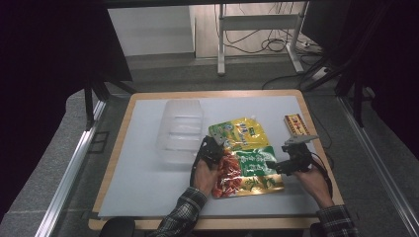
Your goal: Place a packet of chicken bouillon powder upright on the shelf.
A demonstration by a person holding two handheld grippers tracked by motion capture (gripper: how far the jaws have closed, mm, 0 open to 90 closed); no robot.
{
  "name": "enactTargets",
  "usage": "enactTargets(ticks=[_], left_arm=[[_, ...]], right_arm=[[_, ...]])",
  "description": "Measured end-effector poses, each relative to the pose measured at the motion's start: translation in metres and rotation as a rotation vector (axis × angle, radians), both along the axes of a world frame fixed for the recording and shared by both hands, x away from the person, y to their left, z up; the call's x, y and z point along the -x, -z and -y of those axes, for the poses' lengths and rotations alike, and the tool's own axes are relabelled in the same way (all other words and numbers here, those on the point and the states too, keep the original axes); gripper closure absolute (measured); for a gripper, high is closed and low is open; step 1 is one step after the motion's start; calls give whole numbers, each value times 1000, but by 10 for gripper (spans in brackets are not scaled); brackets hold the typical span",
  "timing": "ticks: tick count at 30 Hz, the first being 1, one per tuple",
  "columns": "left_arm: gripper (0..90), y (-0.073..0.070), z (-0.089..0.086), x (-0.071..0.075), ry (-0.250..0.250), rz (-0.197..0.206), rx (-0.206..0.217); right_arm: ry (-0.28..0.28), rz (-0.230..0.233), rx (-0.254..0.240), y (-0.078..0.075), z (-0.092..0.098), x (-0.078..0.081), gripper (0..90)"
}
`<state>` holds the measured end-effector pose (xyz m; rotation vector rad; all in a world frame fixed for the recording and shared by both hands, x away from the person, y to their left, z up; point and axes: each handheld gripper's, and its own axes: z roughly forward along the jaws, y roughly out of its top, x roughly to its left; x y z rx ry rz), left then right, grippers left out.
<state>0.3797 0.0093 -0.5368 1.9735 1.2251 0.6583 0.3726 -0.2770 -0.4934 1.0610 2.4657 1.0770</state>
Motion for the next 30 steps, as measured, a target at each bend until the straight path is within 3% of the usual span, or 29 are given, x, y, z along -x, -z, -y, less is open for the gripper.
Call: enactTargets(ticks=[6,16,23,29,30], left_arm=[[900,2,-4,0,-26,-17,-46],[900,3,-2,1,-27,-18,-73],[900,3,-2,1,-30,-18,-80],[900,3,-4,0,-27,-27,-59],[900,3,-4,0,-25,-27,-59]], right_arm=[[7,-25,3,2,-6,-23,50],[35,-82,20,15,-15,-55,50],[33,-115,2,23,-19,-66,50],[31,-131,-21,26,-22,-73,50],[32,-138,-43,26,-23,-75,50]])
